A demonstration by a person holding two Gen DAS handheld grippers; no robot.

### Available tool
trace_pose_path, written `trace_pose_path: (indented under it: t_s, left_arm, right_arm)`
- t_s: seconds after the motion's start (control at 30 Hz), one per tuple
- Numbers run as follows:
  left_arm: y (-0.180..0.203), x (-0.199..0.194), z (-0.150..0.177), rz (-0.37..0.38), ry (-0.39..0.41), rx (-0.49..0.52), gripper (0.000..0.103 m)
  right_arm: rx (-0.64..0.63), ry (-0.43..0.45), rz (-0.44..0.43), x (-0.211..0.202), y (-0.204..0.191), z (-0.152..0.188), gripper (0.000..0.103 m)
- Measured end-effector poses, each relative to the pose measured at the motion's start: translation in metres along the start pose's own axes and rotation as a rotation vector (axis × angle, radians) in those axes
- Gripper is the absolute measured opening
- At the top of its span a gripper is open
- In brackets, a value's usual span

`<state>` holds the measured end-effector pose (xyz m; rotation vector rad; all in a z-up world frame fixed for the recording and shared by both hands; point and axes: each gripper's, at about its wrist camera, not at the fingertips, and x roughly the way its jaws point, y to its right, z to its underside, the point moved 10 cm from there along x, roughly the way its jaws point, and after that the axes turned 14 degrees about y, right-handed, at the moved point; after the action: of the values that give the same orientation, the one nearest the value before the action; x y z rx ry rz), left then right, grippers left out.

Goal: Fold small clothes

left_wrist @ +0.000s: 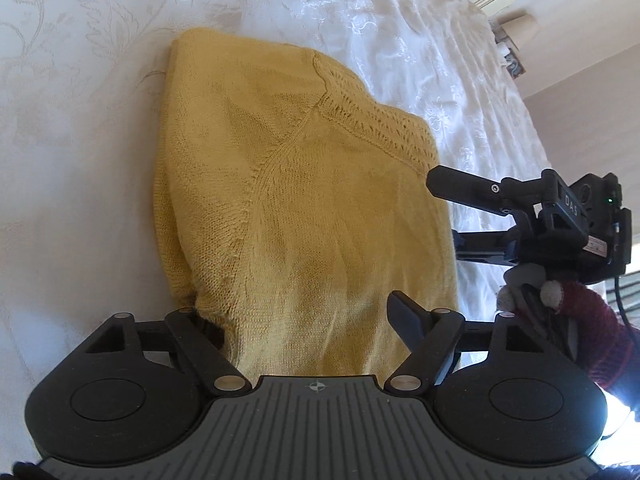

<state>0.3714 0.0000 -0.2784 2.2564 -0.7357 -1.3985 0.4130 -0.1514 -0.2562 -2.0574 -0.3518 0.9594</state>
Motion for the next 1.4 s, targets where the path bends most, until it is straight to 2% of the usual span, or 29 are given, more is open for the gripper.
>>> trace_pose_path:
  t_s: [0.2,0.23,0.3,0.37,0.4,0.43,0.53,0.73,1.0,1.07,1.17,1.23,1.3,1.33,1.4]
  left_arm:
    - [0.005,0.011,-0.001,0.015,-0.041,0.018,0.075]
    - [0.004,0.012,-0.003,0.004,-0.035,0.010,0.056]
    - [-0.002,0.010,-0.004,-0.013,-0.032,-0.006,0.028]
    - [-0.004,0.007,-0.004,0.017,-0.037,-0.066,0.023]
    - [-0.004,0.005,-0.004,0.028,-0.041,-0.080,0.019]
    - [-0.002,0.005,-0.002,0.043,-0.050,-0.087,0.016]
    - [0.010,0.002,0.000,0.057,-0.066,-0.065,0.015]
    - [0.047,-0.013,0.014,0.095,-0.067,-0.063,0.015]
    - [0.103,-0.035,0.067,0.153,-0.073,-0.049,0.014]
    - [0.115,-0.033,0.081,0.153,-0.086,-0.008,0.015]
    - [0.120,-0.021,0.099,0.095,-0.106,0.087,0.016]
    - [0.116,-0.009,0.108,0.041,-0.124,0.131,0.016]
    - [0.110,0.002,0.113,0.003,-0.135,0.140,0.018]
    - [0.107,0.006,0.114,-0.014,-0.137,0.133,0.020]
    - [0.104,0.007,0.113,-0.017,-0.131,0.115,0.022]
  right_arm:
    - [-0.023,-0.015,0.023,0.015,-0.009,0.005,0.103]
    - [-0.019,-0.018,0.027,0.016,-0.009,0.004,0.103]
    - [-0.022,-0.022,0.028,0.015,-0.009,0.004,0.101]
    - [-0.058,-0.028,0.085,0.009,-0.004,0.005,0.076]
    - [-0.082,-0.035,0.117,0.006,0.000,0.006,0.050]
    - [-0.068,-0.040,0.106,0.001,0.001,0.006,0.043]
    - [-0.048,-0.023,0.110,-0.011,0.000,0.005,0.037]
    - [0.005,0.009,0.086,-0.042,-0.009,0.008,0.034]
    - [0.002,-0.022,0.123,-0.114,0.007,0.030,0.034]
    - [0.012,-0.025,0.143,-0.136,0.017,0.037,0.034]
    - [0.003,-0.015,0.211,-0.161,0.037,0.044,0.036]
    - [-0.011,0.005,0.319,-0.172,0.062,0.047,0.049]
    - [-0.019,0.005,0.416,-0.179,0.084,0.051,0.057]
    - [-0.002,0.017,0.442,-0.185,0.092,0.053,0.062]
    - [0.019,0.055,0.438,-0.193,0.091,0.053,0.063]
